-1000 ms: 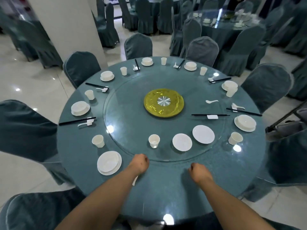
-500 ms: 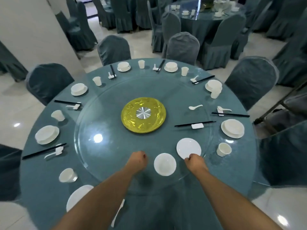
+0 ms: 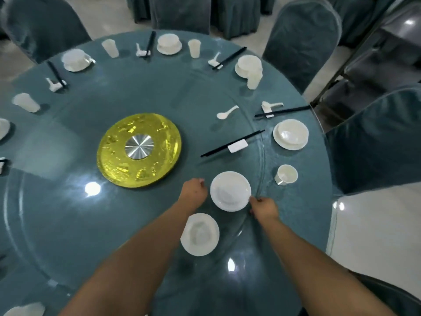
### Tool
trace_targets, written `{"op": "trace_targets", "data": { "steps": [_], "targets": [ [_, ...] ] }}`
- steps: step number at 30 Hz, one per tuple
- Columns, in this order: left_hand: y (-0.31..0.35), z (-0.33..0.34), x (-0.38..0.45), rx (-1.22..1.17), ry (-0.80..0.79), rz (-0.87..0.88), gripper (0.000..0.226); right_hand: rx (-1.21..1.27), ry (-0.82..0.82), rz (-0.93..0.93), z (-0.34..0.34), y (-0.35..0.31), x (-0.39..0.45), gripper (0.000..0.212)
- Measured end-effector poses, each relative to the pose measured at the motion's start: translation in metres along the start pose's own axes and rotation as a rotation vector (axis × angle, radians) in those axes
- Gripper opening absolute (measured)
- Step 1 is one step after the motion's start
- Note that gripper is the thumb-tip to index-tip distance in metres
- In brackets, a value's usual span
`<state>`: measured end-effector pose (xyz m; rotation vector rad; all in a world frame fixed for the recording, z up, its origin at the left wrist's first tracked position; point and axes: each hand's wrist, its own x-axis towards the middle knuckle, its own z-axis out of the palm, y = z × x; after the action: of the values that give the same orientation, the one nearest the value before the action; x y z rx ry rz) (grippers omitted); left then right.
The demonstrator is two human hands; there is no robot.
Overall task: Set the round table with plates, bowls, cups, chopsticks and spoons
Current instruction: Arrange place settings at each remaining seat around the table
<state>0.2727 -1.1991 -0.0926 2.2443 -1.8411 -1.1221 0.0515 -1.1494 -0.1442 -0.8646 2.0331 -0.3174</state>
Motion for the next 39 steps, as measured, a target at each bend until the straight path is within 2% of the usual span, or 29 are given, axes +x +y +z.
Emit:
{"op": "trace_targets", "data": {
  "steps": [3,8,12,15,25,32,39],
  "targets": [
    [0.015,0.021,0.026,-0.07,-0.053,-0.018,0.028,0.048,0.078,0.007,0.011,0.003,0.009,0.028],
    [0.028,0.038,0.029,-0.14,-0.074,-0.047,0.033,0.124,0.117,-0.025,0.013,0.012,0.009,0.015],
    [0.036,0.046,0.018,-0.158,-0.163,-0.026,0.029,0.228,0.15,-0.015,-0.002,0.038,-0.004,0.015],
    [0.052,0.06,-0.002,-0.083,-0.261,0.043,0.03,0.198,0.153,0.021,-0.021,0.066,-0.021,0.016],
    [0.063,0.119,-0.083,0.08,-0.38,0.099,0.036,0.165,0.182,0.134,-0.05,0.146,-0.083,0.017],
    [0.032,0.144,-0.117,0.076,-0.389,0.071,0.028,0.043,0.074,0.22,-0.034,0.173,-0.097,0.02],
    [0.022,0.15,-0.129,0.094,-0.351,0.087,0.027,-0.025,0.071,0.205,-0.03,0.182,-0.108,0.022]
  ]
}}
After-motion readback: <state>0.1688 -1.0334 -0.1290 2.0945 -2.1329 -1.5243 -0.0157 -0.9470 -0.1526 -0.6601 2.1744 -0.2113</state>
